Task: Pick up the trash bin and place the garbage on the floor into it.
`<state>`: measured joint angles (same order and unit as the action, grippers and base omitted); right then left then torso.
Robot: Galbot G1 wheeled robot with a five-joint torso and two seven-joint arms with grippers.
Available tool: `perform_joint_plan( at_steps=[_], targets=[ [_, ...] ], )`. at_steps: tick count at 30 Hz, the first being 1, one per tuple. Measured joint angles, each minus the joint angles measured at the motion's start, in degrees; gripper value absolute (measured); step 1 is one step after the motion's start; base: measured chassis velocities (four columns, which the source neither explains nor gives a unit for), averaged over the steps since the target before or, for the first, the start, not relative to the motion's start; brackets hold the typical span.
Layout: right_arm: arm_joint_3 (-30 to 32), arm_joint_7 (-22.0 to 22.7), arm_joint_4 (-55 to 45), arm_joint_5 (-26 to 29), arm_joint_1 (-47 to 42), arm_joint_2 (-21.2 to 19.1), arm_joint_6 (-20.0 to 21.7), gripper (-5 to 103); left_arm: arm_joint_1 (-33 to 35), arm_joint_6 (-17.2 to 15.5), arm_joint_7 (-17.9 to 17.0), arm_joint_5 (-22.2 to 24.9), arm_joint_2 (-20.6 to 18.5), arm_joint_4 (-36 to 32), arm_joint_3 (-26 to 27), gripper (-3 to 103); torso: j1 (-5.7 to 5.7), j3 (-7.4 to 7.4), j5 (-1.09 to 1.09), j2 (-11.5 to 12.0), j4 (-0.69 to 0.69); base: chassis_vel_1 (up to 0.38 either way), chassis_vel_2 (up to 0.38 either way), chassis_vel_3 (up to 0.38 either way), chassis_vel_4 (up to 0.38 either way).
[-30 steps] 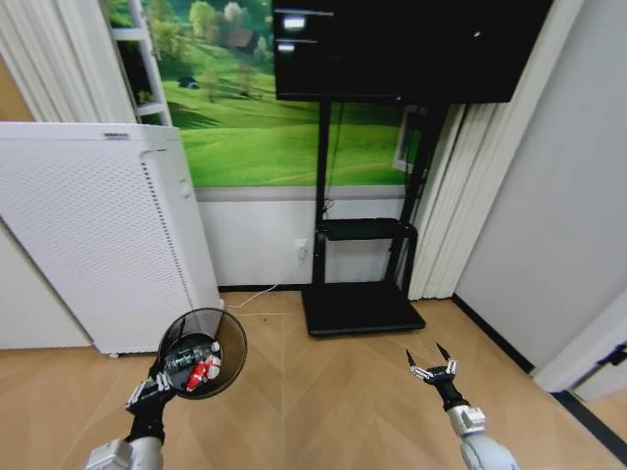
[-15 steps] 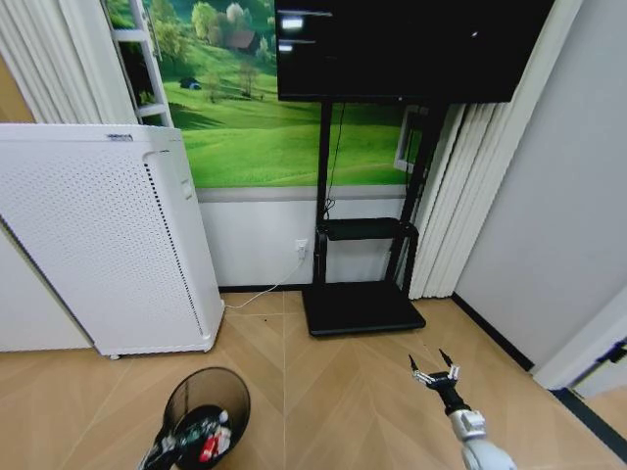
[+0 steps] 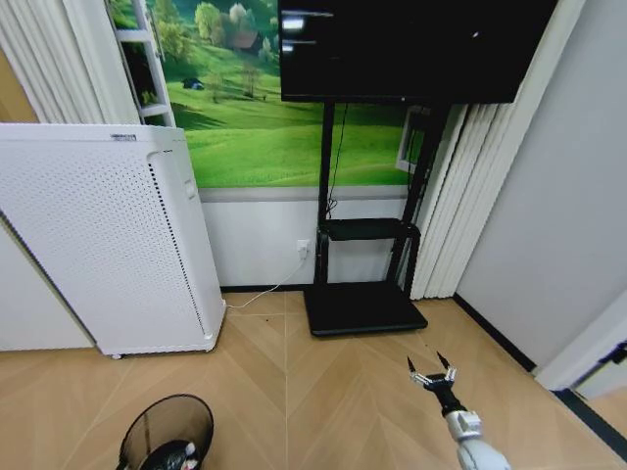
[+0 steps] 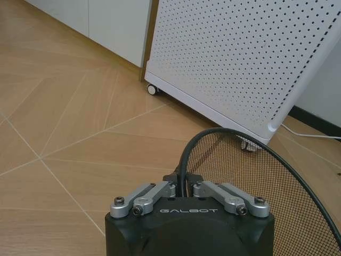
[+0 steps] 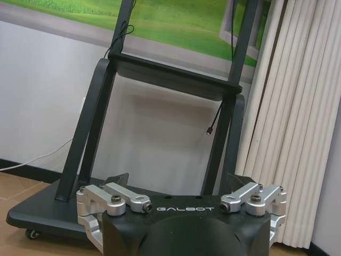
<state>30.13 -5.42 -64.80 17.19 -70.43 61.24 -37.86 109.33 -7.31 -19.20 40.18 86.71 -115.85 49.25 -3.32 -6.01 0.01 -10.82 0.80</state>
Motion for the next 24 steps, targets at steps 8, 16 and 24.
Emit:
perform_joint_plan(
  at_steps=[8,16,24],
  targets=[
    [-0.28,-0.1,-0.32,0.61,0.05,-1.86,0.21,100,5.06,-2.98,-2.5,-0.31,1.34,-2.74,-0.63,42,0.0,0.0,-0.02,0.0,0.0,0.0,0.0,0.0,0.0],
    [-1.16,-0.23,-0.27,0.97,0.98,-3.36,0.79,100,15.12,-4.33,-4.0,-2.04,2.79,-10.83,-1.8,75,0.0,0.0,-0.02,0.0,0.0,0.0,0.0,0.0,0.0],
    [-1.67,-0.55,-0.39,0.93,1.23,-3.1,0.87,100,18.64,-4.41,-5.09,-3.41,3.16,-20.32,-0.94,98,0.0,0.0,0.0,0.0,0.0,0.0,0.0,0.0,0.0]
  ],
)
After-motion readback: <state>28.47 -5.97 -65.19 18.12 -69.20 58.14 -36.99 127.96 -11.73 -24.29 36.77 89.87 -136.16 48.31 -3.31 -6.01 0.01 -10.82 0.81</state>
